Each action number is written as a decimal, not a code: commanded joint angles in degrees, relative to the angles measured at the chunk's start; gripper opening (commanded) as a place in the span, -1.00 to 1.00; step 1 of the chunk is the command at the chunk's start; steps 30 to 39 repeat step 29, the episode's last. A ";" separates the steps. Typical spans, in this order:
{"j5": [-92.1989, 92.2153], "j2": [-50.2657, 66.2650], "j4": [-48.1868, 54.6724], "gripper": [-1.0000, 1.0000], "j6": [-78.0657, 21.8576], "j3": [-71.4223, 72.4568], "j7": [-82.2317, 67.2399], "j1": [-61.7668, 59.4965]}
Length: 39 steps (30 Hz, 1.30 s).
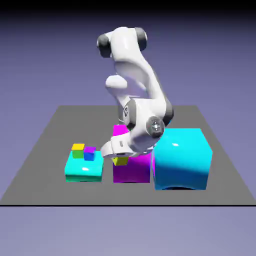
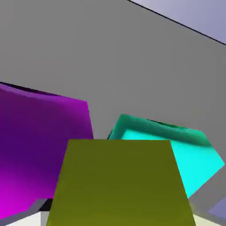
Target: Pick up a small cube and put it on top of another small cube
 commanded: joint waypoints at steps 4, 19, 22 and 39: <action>3.02 -8.31 -5.77 -1.00 -0.98 -4.43 -1.99 0.02; 29.42 -37.37 -20.23 -1.00 -9.45 -19.68 6.40 19.32; 29.52 -38.09 -24.37 -1.00 -6.03 -19.60 6.35 19.39; 29.65 -38.94 -29.23 1.00 -2.02 -19.50 6.28 19.46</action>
